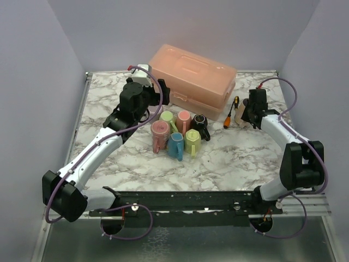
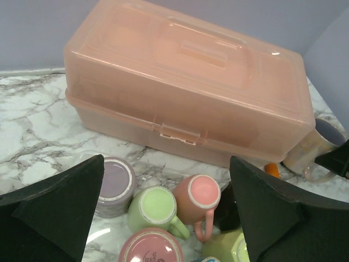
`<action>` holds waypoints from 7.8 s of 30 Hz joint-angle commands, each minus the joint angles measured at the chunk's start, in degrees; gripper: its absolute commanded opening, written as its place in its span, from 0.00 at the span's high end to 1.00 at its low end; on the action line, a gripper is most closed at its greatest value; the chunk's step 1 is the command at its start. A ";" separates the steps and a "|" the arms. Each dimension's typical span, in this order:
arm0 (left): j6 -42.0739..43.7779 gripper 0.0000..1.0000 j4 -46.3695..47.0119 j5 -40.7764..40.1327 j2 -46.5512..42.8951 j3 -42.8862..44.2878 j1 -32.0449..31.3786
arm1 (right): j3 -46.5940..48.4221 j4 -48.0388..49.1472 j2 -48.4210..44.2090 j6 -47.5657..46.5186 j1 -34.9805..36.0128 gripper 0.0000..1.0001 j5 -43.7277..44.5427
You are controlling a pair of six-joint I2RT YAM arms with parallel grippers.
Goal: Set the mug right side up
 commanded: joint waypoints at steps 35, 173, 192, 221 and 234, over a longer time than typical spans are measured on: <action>2.38 0.01 -12.05 -0.90 6.22 4.34 0.44 | -3.49 -5.67 -14.41 -0.92 -0.52 0.39 0.71; -33.06 1.00 40.80 50.32 8.35 18.17 -1.57 | 1.51 66.19 -14.89 37.23 15.34 0.05 -58.38; -35.60 1.00 44.52 49.92 6.94 15.17 -2.18 | 5.69 78.71 -9.31 50.76 18.22 0.39 -50.72; -30.70 0.21 42.46 47.59 4.83 11.30 -2.35 | 11.17 62.14 -16.85 25.13 18.37 1.00 -42.75; -14.91 0.14 22.03 36.77 2.77 11.16 -2.29 | 16.34 46.71 -21.36 7.21 18.37 0.99 -34.41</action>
